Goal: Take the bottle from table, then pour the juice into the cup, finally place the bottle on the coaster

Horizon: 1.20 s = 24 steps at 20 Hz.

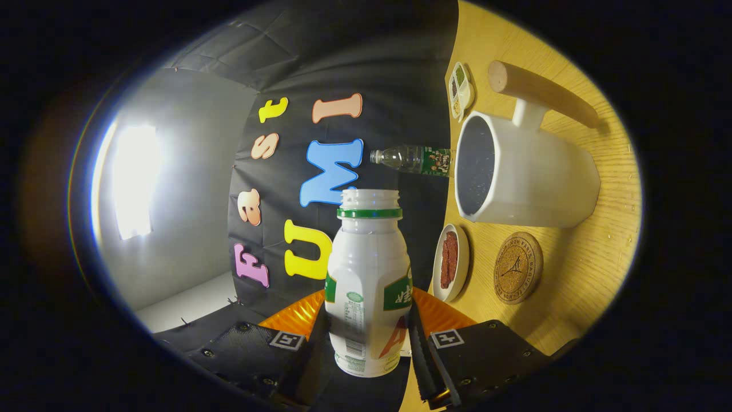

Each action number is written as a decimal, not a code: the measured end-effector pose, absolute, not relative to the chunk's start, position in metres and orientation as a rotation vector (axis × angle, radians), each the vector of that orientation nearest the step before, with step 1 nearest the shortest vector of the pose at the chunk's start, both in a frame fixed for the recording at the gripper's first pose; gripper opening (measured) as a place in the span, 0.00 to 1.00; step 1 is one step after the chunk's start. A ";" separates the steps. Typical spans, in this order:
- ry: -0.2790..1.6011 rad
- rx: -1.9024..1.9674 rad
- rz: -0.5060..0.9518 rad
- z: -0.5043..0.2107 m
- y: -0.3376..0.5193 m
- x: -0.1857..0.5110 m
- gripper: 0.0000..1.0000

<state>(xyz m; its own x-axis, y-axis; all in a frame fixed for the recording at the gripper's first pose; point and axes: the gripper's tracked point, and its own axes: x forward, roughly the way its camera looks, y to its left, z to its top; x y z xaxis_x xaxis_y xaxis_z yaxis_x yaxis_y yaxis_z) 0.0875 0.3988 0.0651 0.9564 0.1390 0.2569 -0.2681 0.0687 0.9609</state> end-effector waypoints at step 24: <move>-0.146 1.636 0.301 0.071 0.387 0.093 0.65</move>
<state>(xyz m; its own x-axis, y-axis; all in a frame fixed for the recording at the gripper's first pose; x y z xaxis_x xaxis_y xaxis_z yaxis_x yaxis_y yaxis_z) 0.0934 0.3871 0.0713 0.9560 0.0852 0.2807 -0.2732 -0.0901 0.9577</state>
